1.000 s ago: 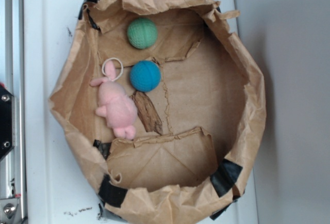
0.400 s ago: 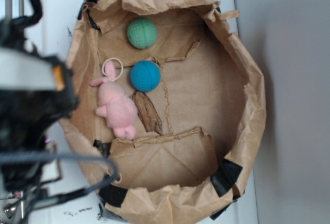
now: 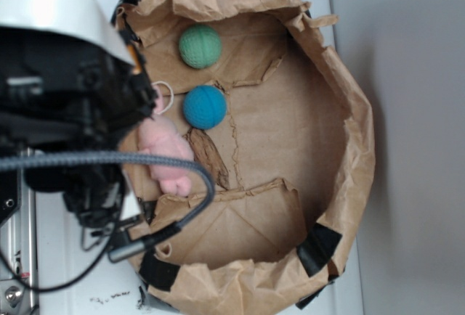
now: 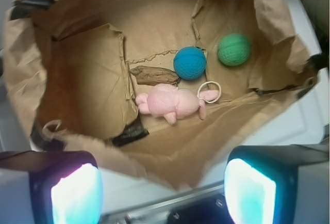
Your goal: Grab the blue ball.
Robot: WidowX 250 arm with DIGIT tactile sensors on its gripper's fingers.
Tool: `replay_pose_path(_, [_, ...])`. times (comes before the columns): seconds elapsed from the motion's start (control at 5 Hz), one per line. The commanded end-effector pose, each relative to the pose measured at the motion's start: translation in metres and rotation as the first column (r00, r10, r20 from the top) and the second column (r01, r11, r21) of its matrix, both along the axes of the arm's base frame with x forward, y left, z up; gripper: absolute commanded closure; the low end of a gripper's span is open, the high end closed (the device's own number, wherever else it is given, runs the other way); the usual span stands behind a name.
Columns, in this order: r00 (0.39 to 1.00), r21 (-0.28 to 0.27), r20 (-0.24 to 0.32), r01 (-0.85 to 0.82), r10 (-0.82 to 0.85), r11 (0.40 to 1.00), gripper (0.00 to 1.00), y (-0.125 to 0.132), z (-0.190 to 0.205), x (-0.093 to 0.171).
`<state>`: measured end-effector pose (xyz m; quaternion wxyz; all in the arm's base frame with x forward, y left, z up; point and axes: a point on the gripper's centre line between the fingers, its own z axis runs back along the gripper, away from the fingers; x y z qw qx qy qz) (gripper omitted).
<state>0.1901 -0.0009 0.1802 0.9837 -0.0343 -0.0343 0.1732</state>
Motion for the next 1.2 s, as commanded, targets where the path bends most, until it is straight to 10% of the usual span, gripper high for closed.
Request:
replay_pose_path(0.0, [0.978, -0.016, 0.011, -0.210, 0.210, 0.978, 0.00, 0.003, -0.019, 0.022])
replay_pose_path(1.0, [0.970, 0.004, 0.020, -0.243, 0.243, 0.970, 0.00, -0.004, -0.027, 0.054])
